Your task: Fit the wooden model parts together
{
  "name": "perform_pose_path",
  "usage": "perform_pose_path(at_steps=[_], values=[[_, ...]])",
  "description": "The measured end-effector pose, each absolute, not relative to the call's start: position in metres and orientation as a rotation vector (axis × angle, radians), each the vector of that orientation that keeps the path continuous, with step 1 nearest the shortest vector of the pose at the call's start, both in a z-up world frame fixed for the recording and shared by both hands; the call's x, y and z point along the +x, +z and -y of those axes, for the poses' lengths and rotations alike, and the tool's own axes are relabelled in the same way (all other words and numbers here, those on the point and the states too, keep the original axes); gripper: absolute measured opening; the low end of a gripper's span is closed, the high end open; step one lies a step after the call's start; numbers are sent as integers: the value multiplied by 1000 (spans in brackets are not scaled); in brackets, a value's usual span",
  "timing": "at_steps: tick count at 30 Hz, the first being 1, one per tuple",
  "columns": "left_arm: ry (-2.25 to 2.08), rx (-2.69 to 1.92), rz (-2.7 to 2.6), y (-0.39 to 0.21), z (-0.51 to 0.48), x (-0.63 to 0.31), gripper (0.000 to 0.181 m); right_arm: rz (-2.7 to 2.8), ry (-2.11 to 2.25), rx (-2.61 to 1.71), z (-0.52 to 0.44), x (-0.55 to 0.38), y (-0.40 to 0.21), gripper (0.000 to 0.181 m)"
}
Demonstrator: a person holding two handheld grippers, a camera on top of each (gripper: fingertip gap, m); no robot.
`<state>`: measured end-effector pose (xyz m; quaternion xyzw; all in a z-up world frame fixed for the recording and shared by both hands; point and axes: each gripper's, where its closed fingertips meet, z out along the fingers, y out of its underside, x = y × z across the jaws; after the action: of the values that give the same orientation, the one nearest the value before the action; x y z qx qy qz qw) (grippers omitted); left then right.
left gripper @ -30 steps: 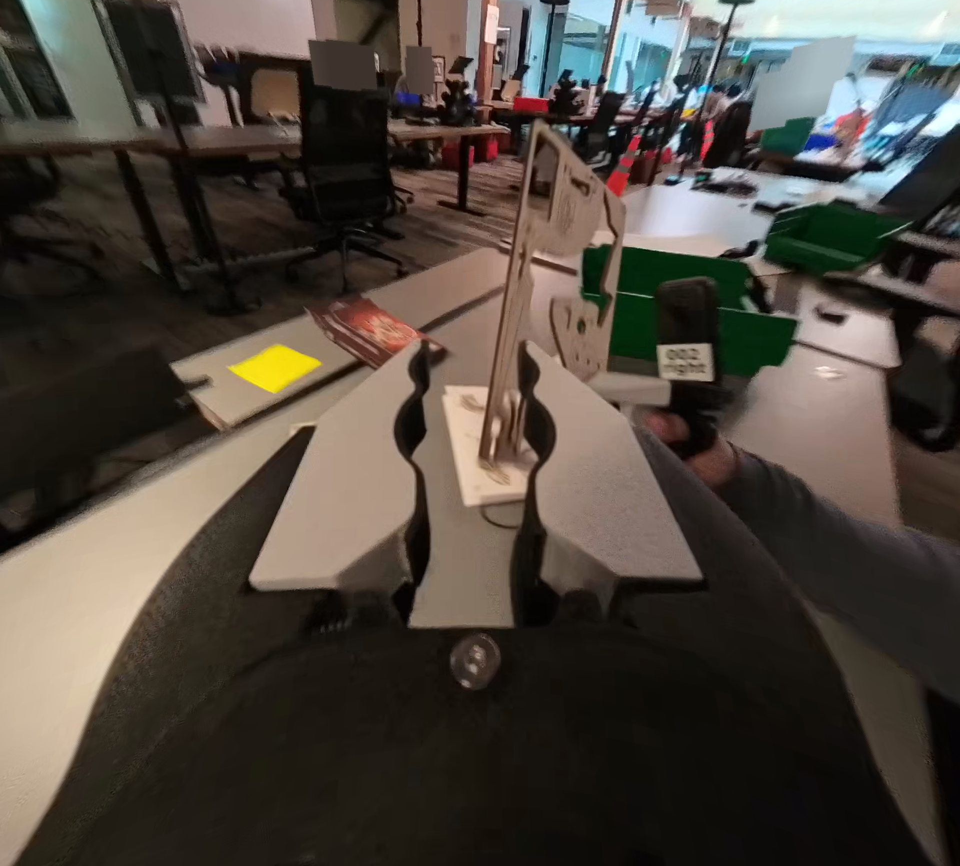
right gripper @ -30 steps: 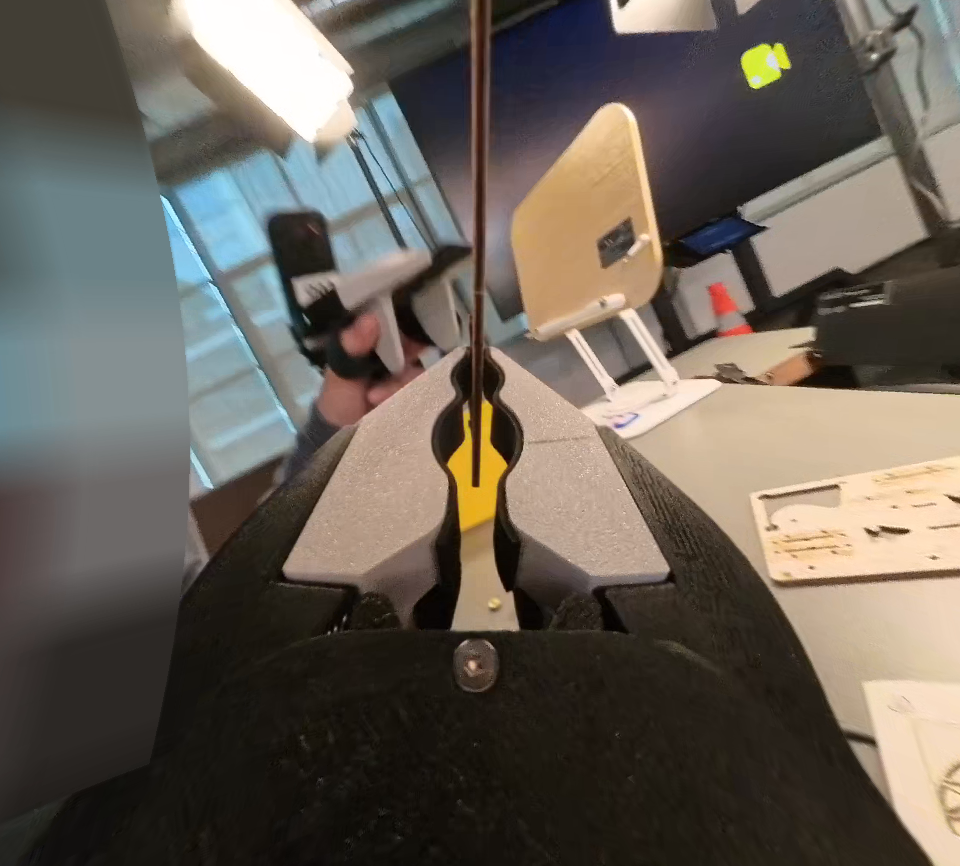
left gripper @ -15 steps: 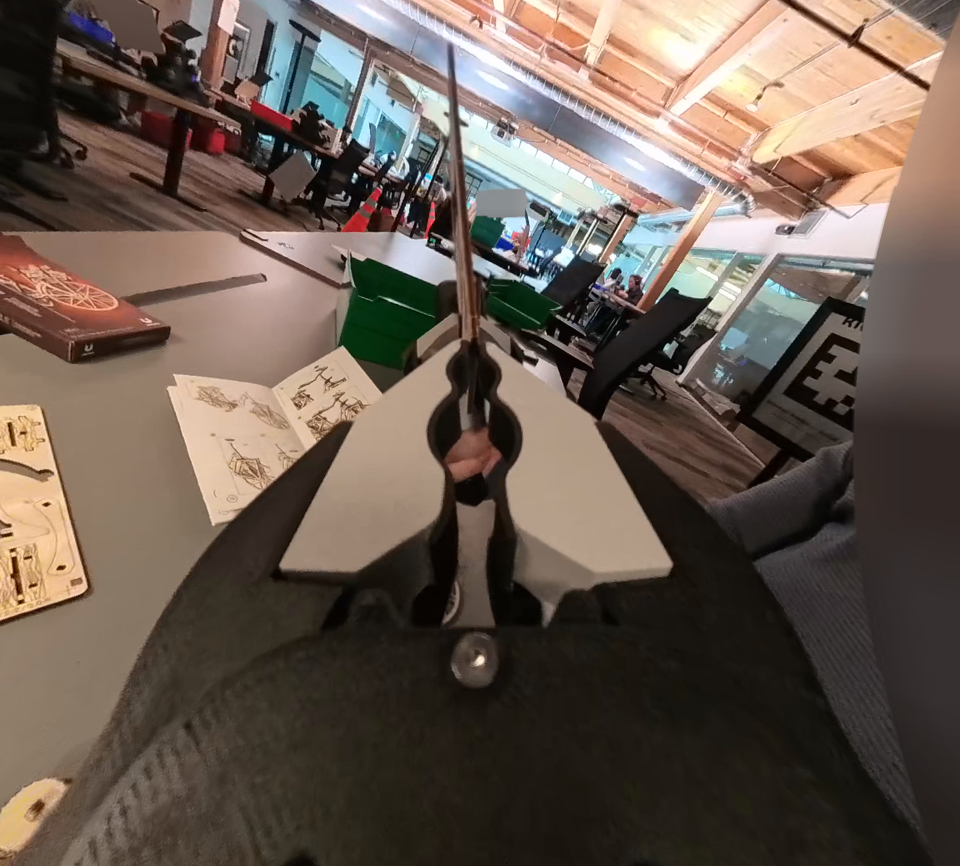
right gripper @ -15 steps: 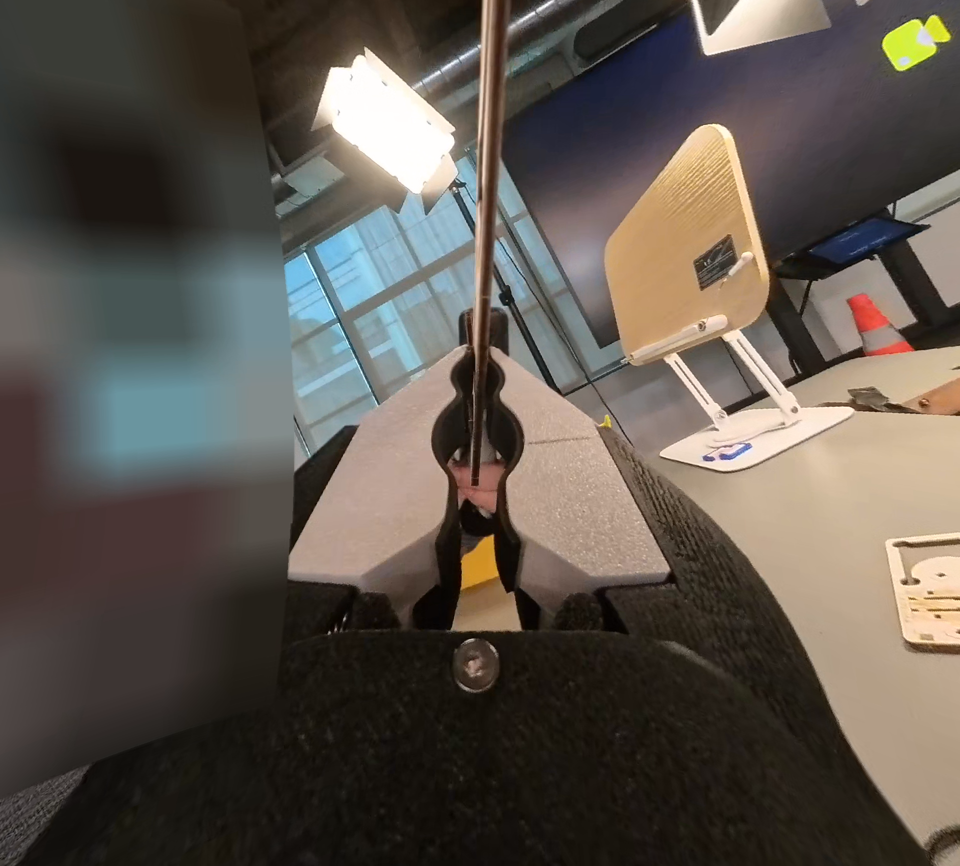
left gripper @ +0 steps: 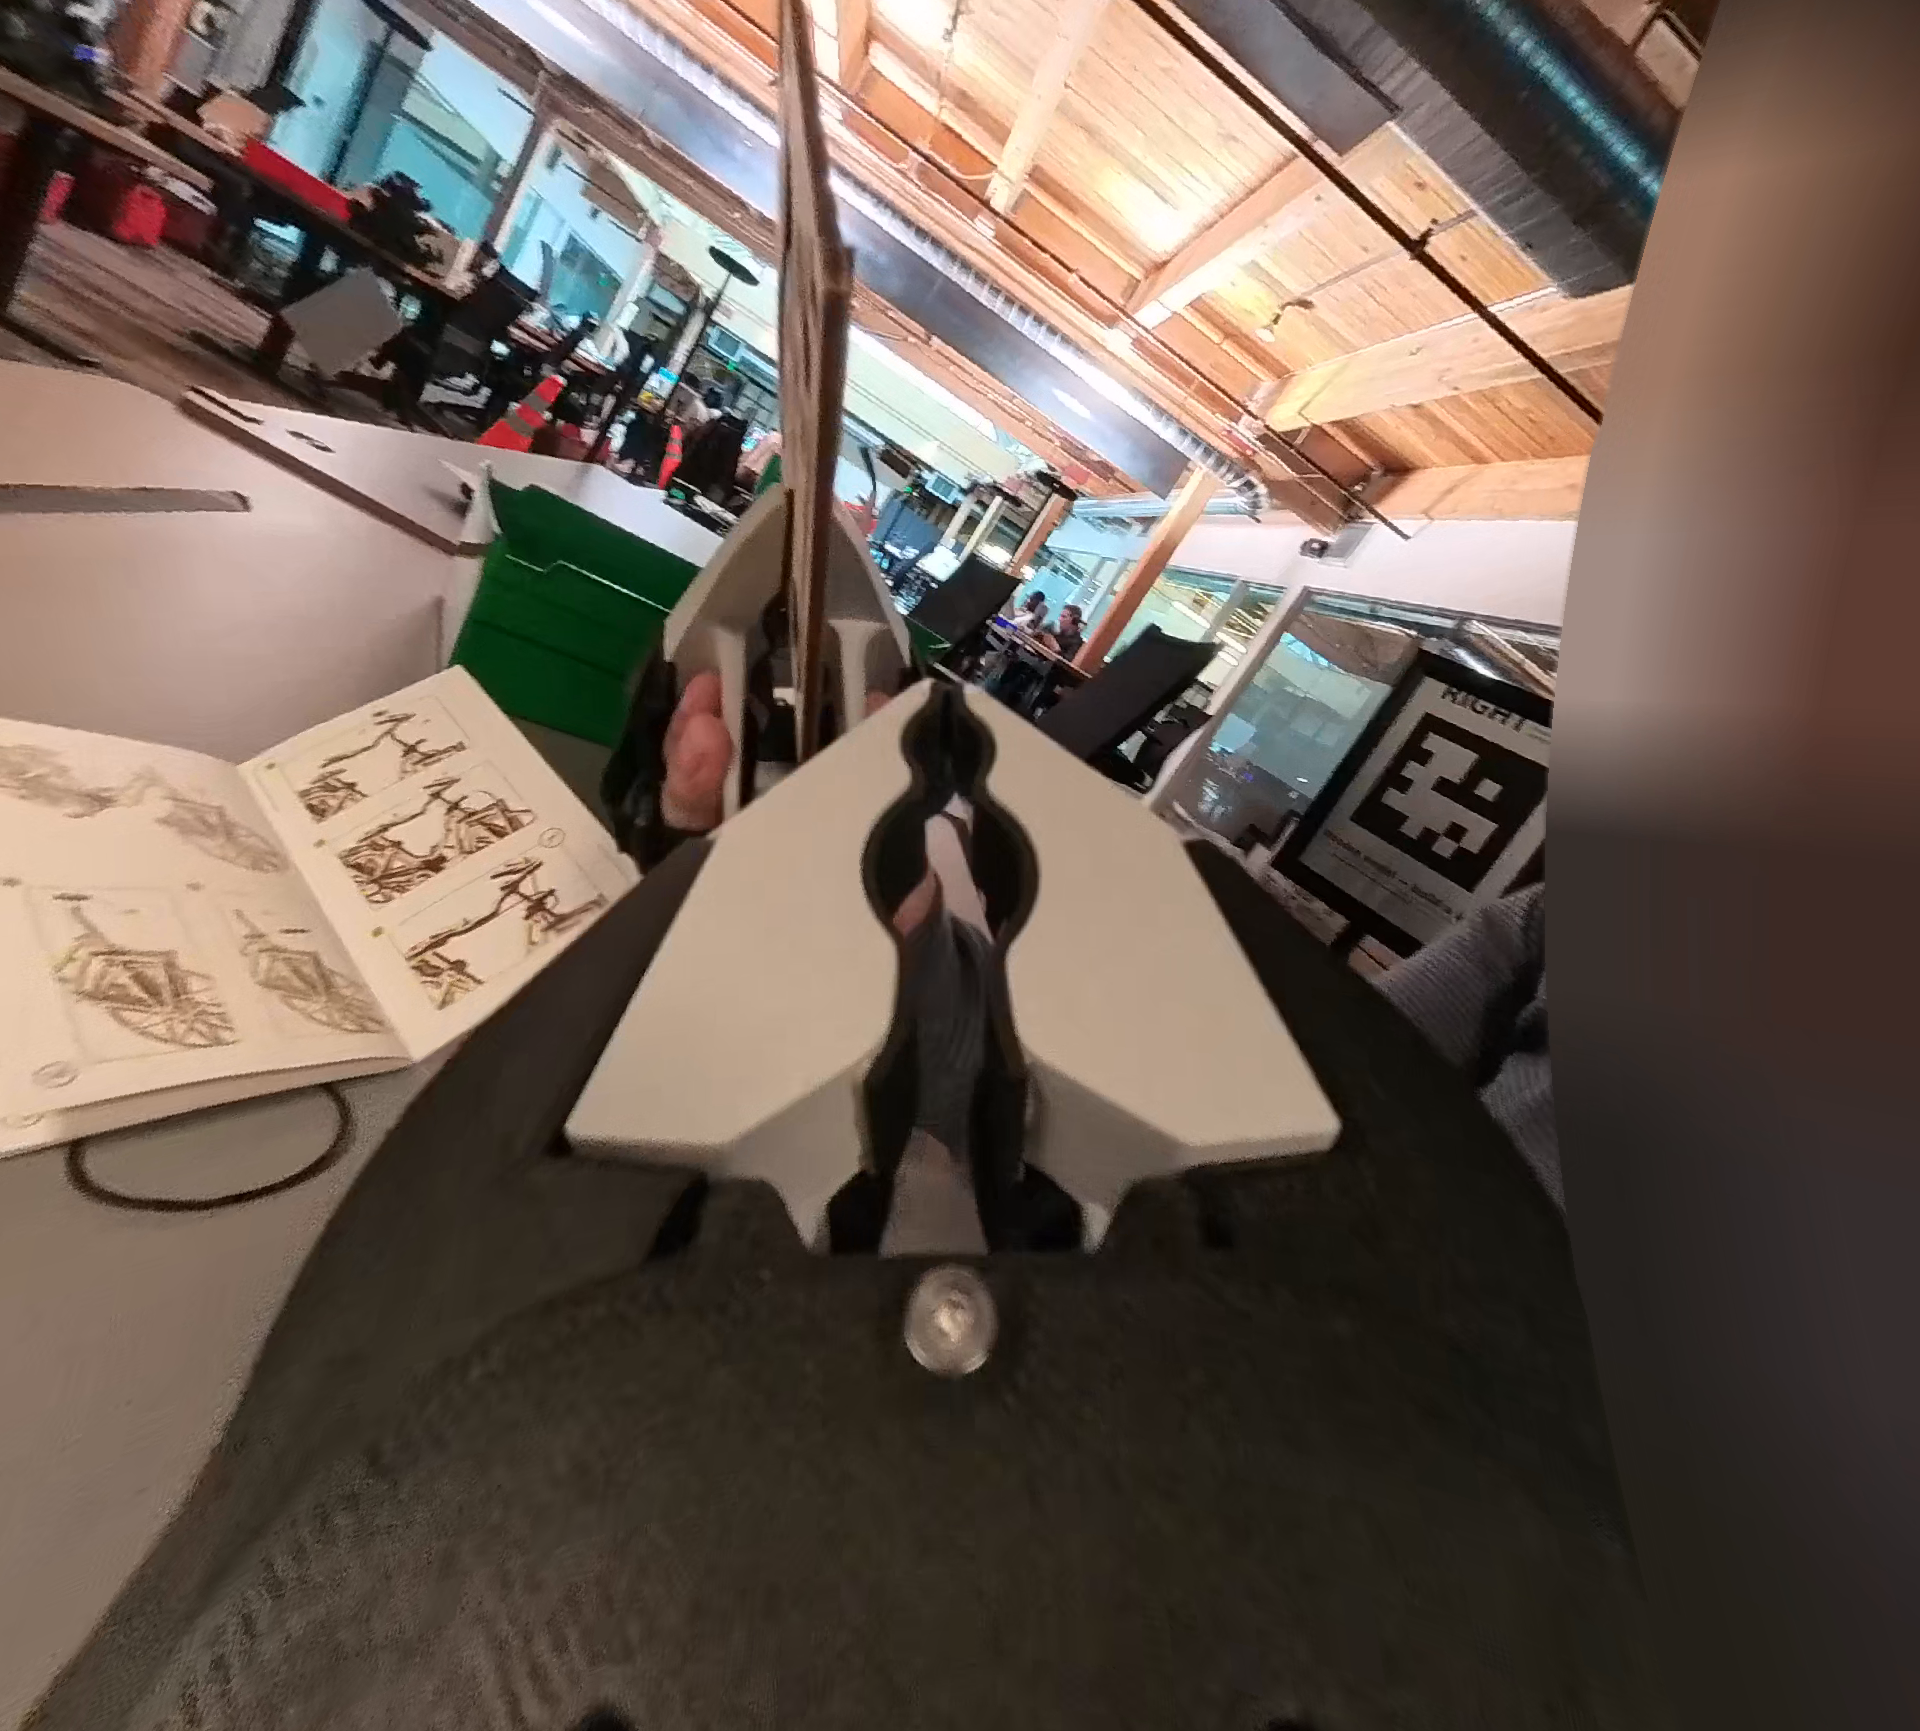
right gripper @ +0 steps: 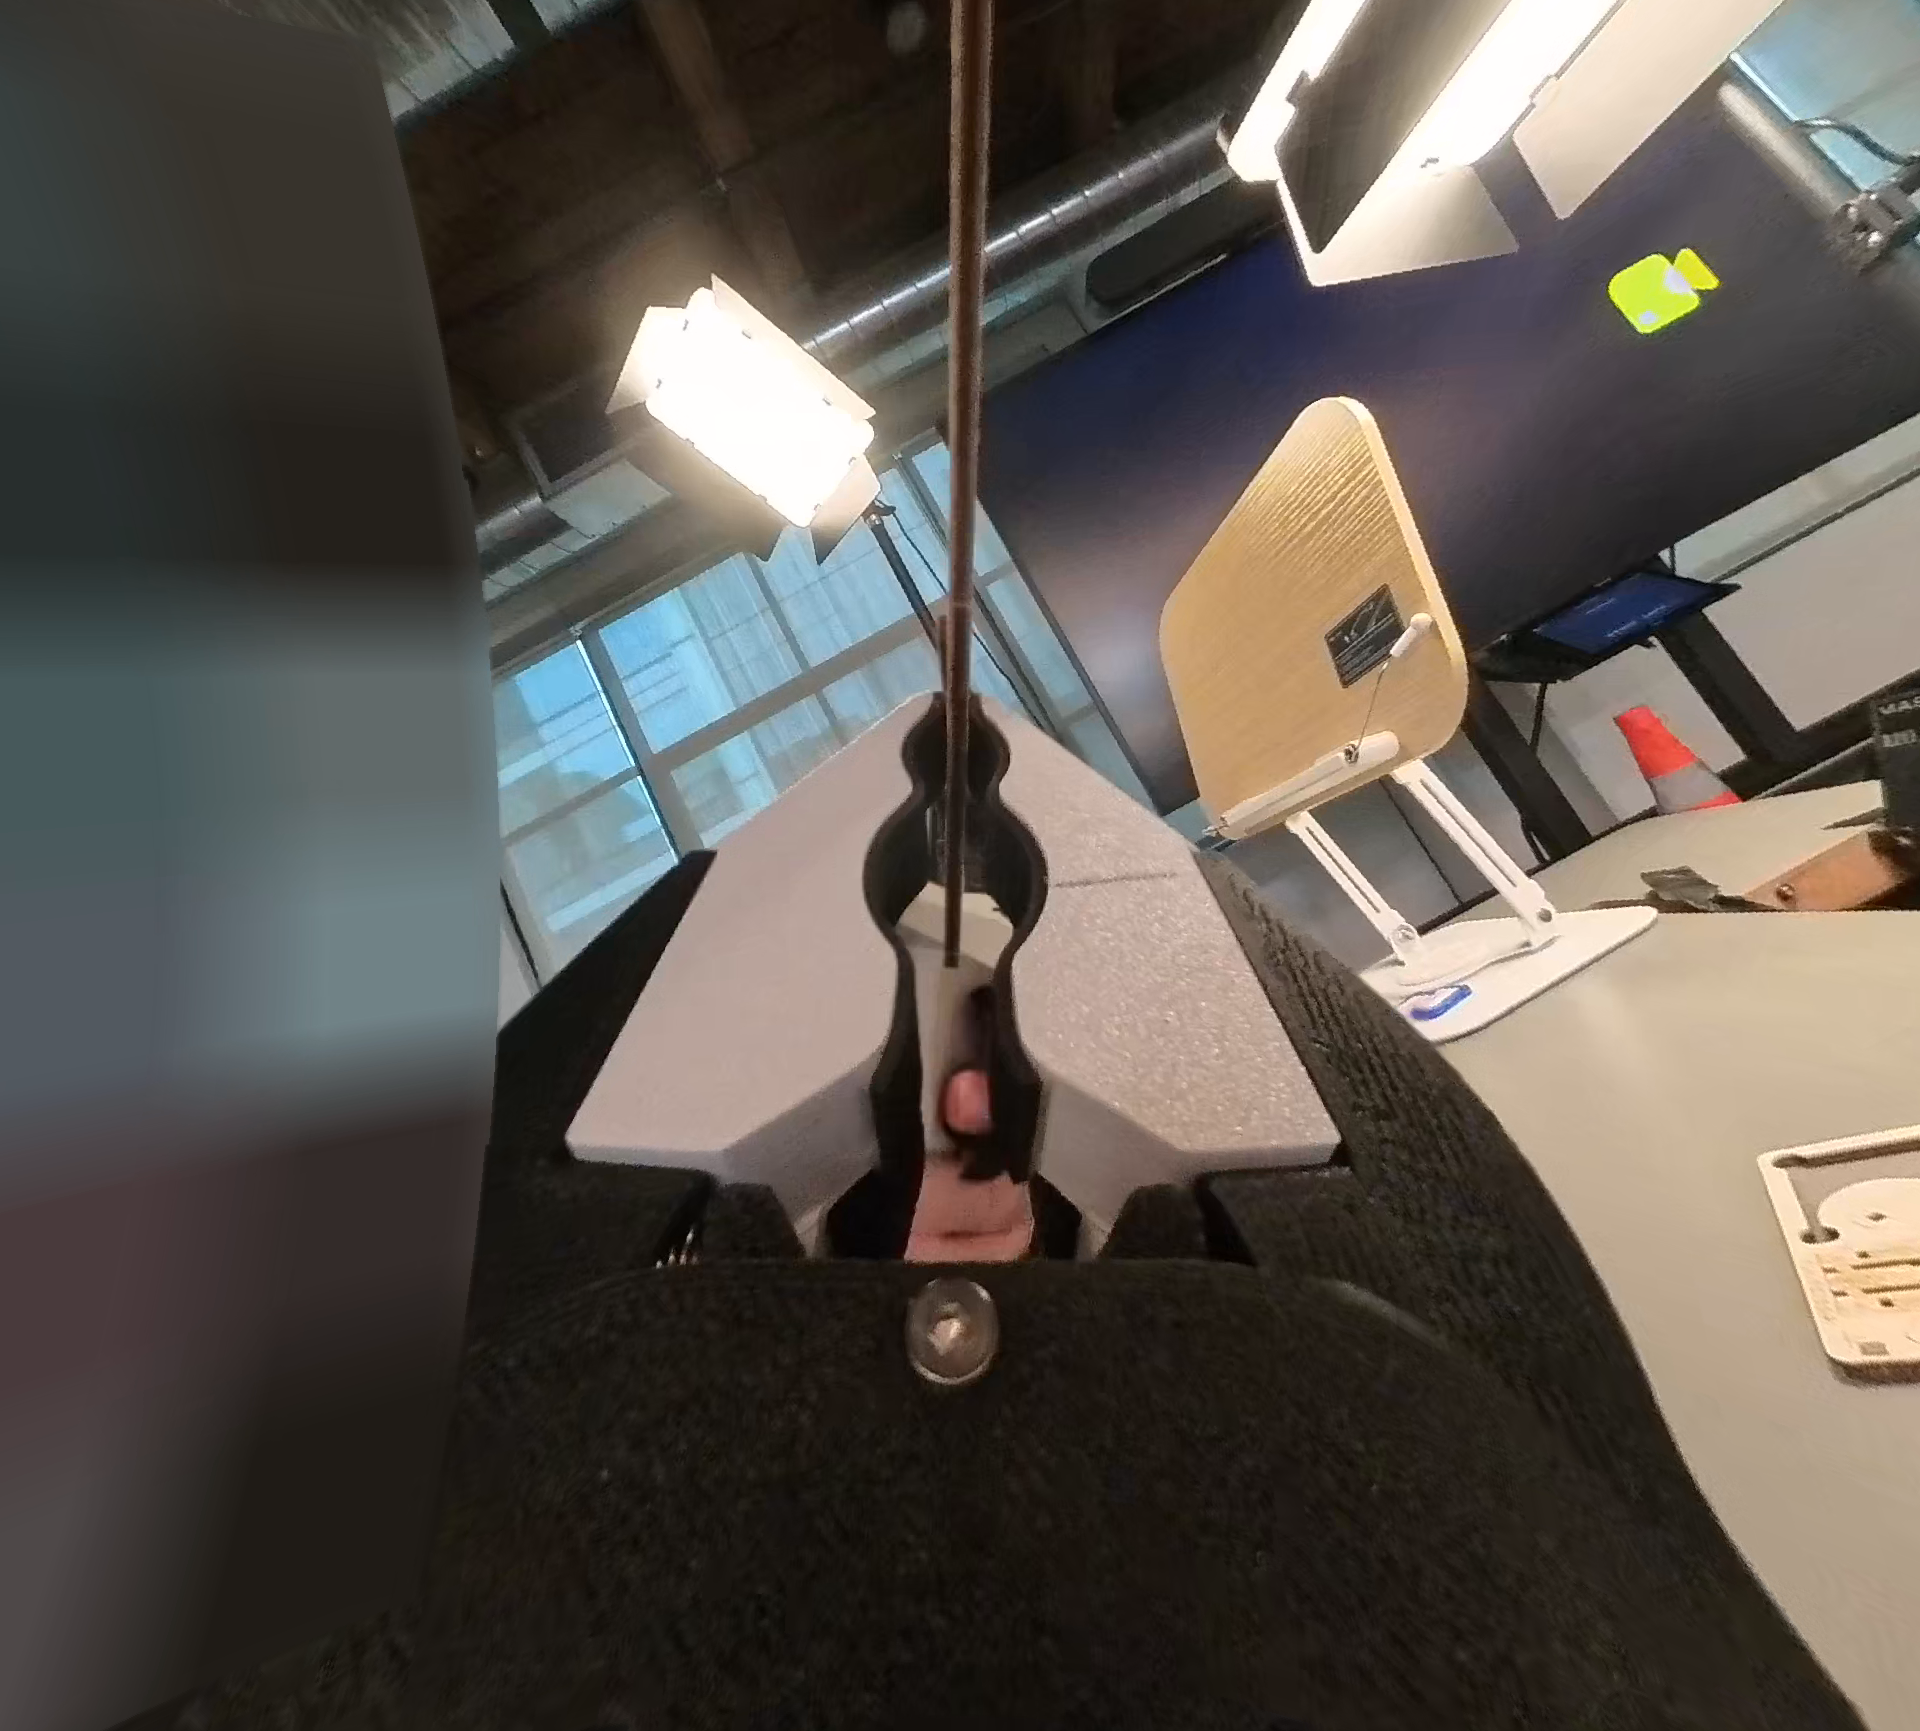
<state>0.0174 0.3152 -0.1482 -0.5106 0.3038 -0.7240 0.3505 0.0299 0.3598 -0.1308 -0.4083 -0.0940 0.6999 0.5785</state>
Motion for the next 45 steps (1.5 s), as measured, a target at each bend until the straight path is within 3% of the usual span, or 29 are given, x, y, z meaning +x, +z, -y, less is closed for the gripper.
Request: perform_pose_path(at_steps=[11,15,19,23,26,27,29,36,45], values=[[-1817,-1444,-678,-166,-334,28,3,119,1648,-896,-366,41,-131,0],[-1792,-1502,-638,-173,-342,28,20,97,1640,-896,-369,45,-132,0],[-1844,-1433,-654,-167,-336,33,5,132,1653,-906,-365,35,-133,0],[-1750,-1400,-647,-169,-340,30,1,141,1627,-921,-365,32,-134,0],[-1690,-1404,-618,-170,-347,25,1,142,1556,-969,-370,30,-140,2],[-1673,-1397,-599,-169,-350,23,1,171,1544,-995,-370,26,-143,13],[-1661,-1386,-583,-166,-352,18,1,221,1579,-1031,-367,18,-146,17],[-1510,-1417,-651,-172,-355,19,0,299,1548,-1155,-368,0,-159,4],[-919,-1342,-862,-172,-355,15,2,324,1513,-1186,-368,-4,-160,12]])
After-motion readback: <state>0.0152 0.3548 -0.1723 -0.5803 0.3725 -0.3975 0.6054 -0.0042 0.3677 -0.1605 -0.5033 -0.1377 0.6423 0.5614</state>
